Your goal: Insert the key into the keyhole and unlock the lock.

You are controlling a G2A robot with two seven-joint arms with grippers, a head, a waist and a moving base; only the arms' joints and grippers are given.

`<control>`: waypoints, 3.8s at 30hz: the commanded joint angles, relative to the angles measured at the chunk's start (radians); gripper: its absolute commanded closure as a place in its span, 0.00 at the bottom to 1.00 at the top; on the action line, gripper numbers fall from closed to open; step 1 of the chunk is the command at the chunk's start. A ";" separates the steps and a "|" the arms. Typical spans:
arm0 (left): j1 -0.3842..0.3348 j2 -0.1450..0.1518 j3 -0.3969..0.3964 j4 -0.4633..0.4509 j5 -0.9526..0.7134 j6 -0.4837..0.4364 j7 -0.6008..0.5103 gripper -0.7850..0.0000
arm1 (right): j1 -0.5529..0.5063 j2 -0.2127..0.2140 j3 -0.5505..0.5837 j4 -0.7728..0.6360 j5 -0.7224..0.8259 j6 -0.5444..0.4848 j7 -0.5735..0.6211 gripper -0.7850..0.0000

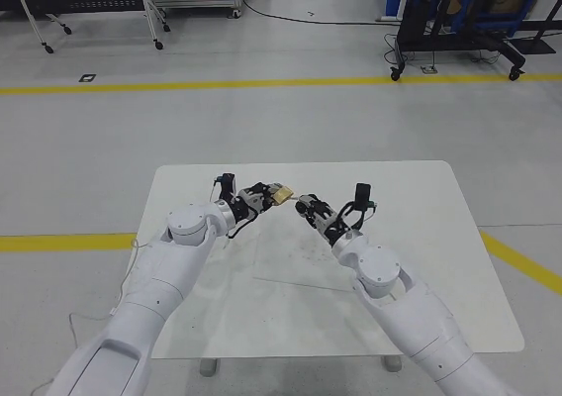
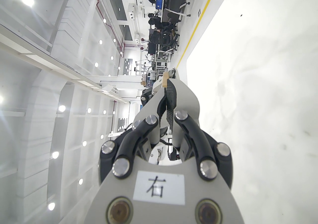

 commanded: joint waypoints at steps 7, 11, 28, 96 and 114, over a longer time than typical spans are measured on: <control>0.001 -0.003 -0.005 0.001 -0.016 0.023 0.004 1.00 | -0.011 -0.009 -0.023 -0.012 -0.105 -0.009 -0.049 1.00; 0.002 -0.004 -0.006 0.001 -0.018 0.029 0.006 1.00 | -0.017 -0.014 -0.028 -0.016 -0.137 -0.010 -0.063 1.00; 0.007 -0.008 -0.021 0.001 -0.048 0.053 0.010 1.00 | -0.035 -0.033 -0.040 -0.016 -0.226 -0.025 -0.064 1.00; 0.011 -0.007 -0.034 -0.013 0.021 -0.043 -0.015 1.00 | -0.104 -0.052 0.151 -0.007 -0.169 -0.123 0.326 1.00; 0.013 -0.006 -0.030 -0.017 0.051 -0.050 -0.047 1.00 | -0.071 -0.061 0.133 0.006 -0.149 -0.067 0.294 1.00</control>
